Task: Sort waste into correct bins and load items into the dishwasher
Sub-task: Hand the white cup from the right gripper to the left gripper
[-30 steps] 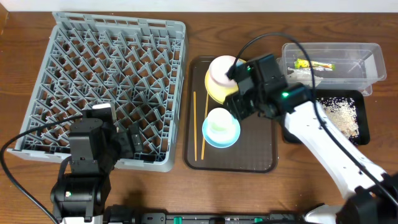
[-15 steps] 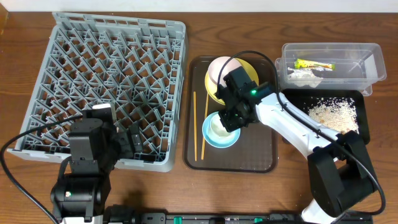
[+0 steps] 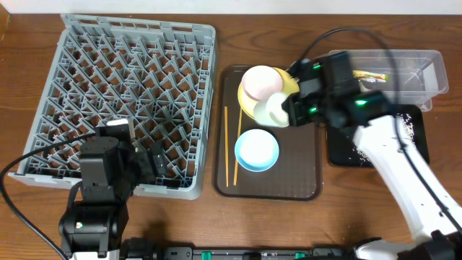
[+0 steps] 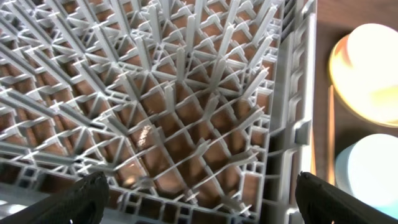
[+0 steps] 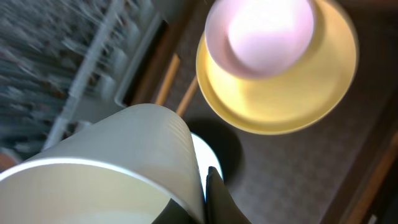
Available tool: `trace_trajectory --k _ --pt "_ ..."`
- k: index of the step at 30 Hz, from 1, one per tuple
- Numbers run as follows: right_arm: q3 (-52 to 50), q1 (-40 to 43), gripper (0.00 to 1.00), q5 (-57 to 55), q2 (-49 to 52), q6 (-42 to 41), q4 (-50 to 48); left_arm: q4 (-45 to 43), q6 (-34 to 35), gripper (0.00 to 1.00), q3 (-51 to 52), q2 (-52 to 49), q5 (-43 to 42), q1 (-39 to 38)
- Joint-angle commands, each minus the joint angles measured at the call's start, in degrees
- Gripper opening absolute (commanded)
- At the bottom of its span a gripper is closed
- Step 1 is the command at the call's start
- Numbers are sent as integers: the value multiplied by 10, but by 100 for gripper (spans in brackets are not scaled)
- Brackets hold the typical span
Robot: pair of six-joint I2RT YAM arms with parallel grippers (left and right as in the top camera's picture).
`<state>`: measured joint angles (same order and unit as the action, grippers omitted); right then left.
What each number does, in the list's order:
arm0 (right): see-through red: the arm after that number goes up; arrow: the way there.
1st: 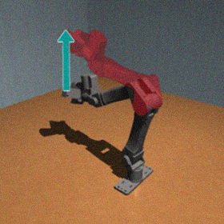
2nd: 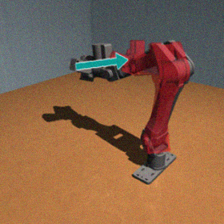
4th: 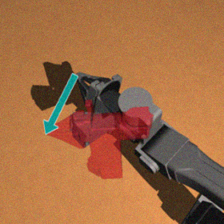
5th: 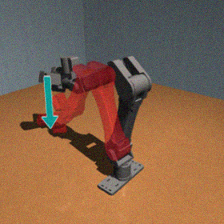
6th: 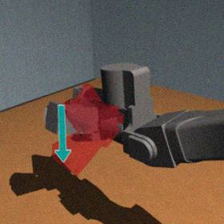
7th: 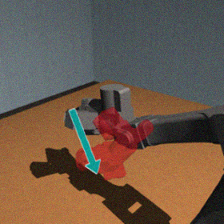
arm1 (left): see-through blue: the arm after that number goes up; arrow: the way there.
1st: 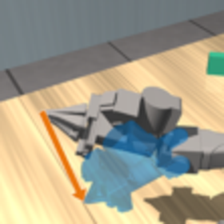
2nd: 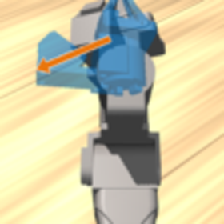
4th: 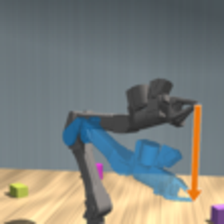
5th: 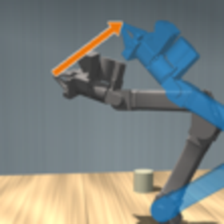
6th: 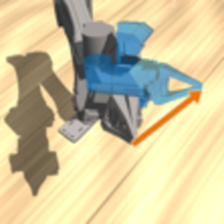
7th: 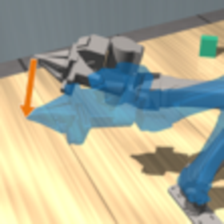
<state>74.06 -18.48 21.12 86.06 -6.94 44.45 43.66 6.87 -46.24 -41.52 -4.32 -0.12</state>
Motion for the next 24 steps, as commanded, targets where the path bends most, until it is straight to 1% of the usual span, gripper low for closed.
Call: trace_trajectory --k 1,3,5,6,9,10,12,16,17,19,20,24 --pt "1 30 1 167 10 -7 -1 -40 68 96 -9 0 -84 -2" --pt "1 35 1 219 18 -7 -14 -77 98 96 -7 -7 -141 -2" --pt "1 35 1 268 24 -7 -34 -126 149 96 -6 -23 -212 -2" --pt "1 35 1 299 28 -7 -47 -159 177 96 -7 -35 -263 -2" --pt "1 35 1 380 33 -7 -81 -255 231 96 -7 -75 -402 -2" --pt "1 35 1 402 33 -7 -93 -279 251 96 -6 -86 -430 -2" --pt "1 35 1 442 33 -7 -120 -338 311 96 -7 -116 -491 -2" --pt "1 35 1 513 33 -8 -177 -487 451 96 -7 -187 -617 -2" --pt "1 35 1 532 33 -11 -195 -554 504 96 -7 -216 -660 -2" --pt "1 35 1 549 33 -21 -214 -640 569 96 -7 -248 -701 -3" --pt "1 35 1 562 33 -24 -231 -711 612 96 -7 -274 -725 -9" --pt "1 35 1 580 33 -50 -274 -809 675 96 -7 -309 -742 -37"
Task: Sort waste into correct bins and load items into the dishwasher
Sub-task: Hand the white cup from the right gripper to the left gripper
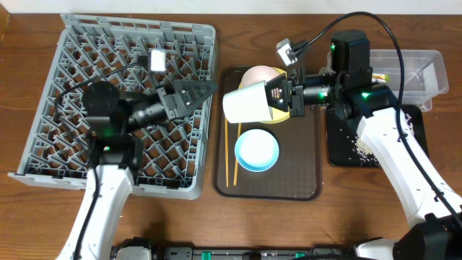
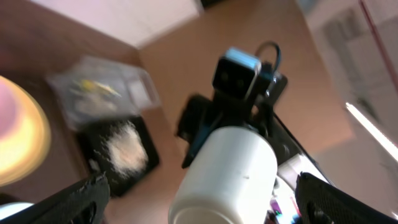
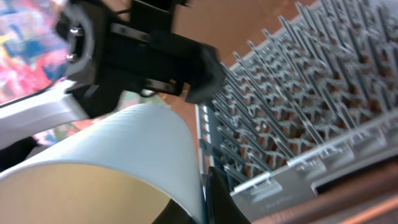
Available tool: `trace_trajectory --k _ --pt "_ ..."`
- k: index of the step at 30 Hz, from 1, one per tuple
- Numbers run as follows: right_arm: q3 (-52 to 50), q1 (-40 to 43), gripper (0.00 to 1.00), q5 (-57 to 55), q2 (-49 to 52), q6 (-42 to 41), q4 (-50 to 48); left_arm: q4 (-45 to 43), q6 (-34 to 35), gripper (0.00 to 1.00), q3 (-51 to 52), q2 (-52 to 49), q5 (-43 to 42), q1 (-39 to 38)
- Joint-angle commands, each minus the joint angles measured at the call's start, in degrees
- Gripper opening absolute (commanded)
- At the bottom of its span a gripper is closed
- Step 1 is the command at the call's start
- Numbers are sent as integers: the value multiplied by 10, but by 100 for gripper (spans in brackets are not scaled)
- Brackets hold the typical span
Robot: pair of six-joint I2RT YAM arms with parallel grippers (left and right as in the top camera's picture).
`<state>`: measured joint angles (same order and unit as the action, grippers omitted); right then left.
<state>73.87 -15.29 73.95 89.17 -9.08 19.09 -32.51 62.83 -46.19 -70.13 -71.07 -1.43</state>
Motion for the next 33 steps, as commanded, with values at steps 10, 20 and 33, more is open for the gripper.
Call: trace_trajectory --k 10,20,33 --pt "3 3 1 78 2 -81 -95 -73 121 96 -7 -34 -63 -86" --pt "3 2 1 77 2 -81 -94 -201 191 88 -7 -34 -50 -134" --pt "3 -10 1 78 2 -87 -92 -239 188 82 -7 -36 -28 -134"
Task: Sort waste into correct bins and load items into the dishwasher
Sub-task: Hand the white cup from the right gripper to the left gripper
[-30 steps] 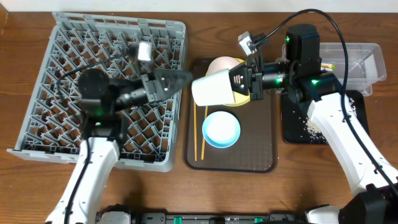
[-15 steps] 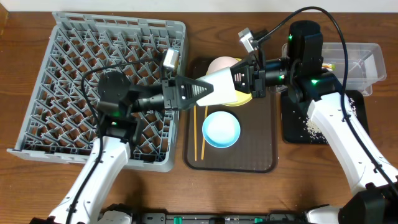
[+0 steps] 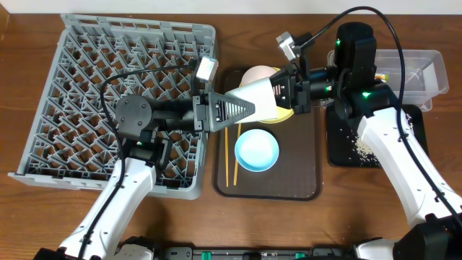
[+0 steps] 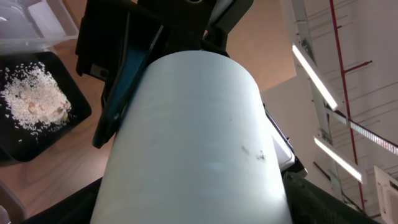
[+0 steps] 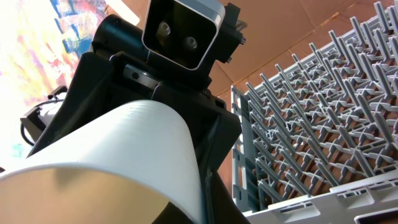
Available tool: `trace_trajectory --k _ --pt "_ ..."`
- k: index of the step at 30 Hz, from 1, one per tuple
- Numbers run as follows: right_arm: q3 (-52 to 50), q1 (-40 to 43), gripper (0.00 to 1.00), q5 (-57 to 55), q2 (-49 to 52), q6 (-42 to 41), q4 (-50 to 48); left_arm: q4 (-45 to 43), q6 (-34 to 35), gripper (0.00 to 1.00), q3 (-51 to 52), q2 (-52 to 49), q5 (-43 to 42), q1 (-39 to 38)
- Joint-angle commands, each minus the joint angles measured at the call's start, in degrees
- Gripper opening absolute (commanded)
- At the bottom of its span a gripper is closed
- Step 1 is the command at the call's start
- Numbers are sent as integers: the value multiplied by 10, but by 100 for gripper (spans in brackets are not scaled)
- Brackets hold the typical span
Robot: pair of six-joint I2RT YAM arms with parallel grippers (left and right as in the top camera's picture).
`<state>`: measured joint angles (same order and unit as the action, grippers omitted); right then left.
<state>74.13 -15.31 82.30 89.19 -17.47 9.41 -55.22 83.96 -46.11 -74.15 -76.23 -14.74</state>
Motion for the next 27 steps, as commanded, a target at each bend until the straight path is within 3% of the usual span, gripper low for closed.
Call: trace_trajectory --k 1,12,24,25,27 --pt "0 -13 1 -5 2 -3 4 -12 -28 83 -8 4 25 -1" --pt "0 -16 1 5 2 -3 2 72 -124 82 -7 4 54 -1" --pt "0 -16 3 -4 2 -3 0 72 -124 58 -7 4 53 -1" --pt "0 -16 5 -4 2 -3 0 71 -124 57 -7 4 53 -1" --pt "0 -16 20 -4 2 -3 0 72 -128 53 -7 4 53 -1"
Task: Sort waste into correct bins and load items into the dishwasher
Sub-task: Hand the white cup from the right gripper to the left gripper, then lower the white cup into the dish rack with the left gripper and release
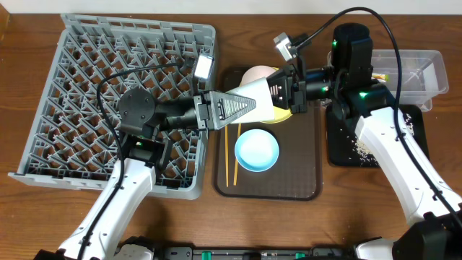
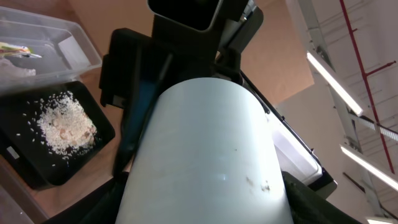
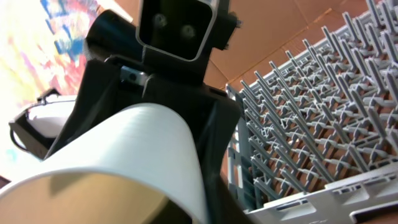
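A white paper cup (image 1: 254, 99) lies on its side in the air over the left edge of the brown tray (image 1: 289, 177). My left gripper (image 1: 242, 105) is shut around its base end, dark fingers (image 2: 121, 196) at both sides of the cup (image 2: 205, 155). My right gripper (image 1: 280, 94) is shut on the rim, one finger (image 3: 214, 196) against the cup's wall (image 3: 124, 149). The grey dish rack (image 1: 137, 25) stands at the left.
On the tray sit a pink bowl (image 1: 256, 74) on a yellow plate (image 1: 286, 114), a light blue bowl (image 1: 257, 149) and wooden chopsticks (image 1: 231, 155). A clear bin (image 1: 415, 68) and a black tray with rice (image 1: 368, 148) are at the right.
My left gripper's fingers now sit close against both sides of the cup; before they stood wider apart around it. The cup and my right gripper have hardly moved.
My right gripper held the cup low over the tray while my left gripper hung over the rack's front. Then the cup was raised sideways, facing my left gripper. Then the left fingers were around its base, and now they press on it.
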Available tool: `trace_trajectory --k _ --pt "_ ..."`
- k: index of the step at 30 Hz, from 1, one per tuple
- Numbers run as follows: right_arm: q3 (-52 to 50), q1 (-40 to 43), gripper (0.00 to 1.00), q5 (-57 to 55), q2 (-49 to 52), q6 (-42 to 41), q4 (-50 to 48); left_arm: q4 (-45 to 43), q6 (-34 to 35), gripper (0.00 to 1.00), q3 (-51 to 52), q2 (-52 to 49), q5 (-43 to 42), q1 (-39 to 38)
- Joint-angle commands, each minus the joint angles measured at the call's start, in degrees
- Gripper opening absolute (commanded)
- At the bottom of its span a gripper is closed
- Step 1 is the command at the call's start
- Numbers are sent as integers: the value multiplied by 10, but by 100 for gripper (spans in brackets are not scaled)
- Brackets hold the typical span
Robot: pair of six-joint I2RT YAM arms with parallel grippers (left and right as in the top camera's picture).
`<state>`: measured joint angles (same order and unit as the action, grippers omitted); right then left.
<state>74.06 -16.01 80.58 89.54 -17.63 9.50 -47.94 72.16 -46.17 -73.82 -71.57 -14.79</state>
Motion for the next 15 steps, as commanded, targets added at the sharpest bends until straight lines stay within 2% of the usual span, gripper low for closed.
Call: trace_trajectory --k 1,2,3,6,7,11,12,15 --pt "1 -9 27 12 -1 -1 -1 -1 -35 50 -7 1 0 -1" --pt "1 -9 31 7 -1 -1 2 0 -74 41 -7 1 -8 -1" --pt "1 -9 34 4 -1 -1 2 4 -88 40 -7 1 -10 0" --pt "1 -1 35 2 -1 -1 4 24 -138 30 -7 1 -11 10" --pt "0 4 35 2 -1 -1 7 42 -160 23 -7 1 -11 24" --pt "0 29 36 -11 -1 10 44 96 -199 19 -7 1 -15 87" --pt "0 33 36 -16 -1 18 53 101 -201 14 -7 1 -15 96" --pt "0 54 38 -117 -1 56 133 139 -252 8 -7 1 -21 140"
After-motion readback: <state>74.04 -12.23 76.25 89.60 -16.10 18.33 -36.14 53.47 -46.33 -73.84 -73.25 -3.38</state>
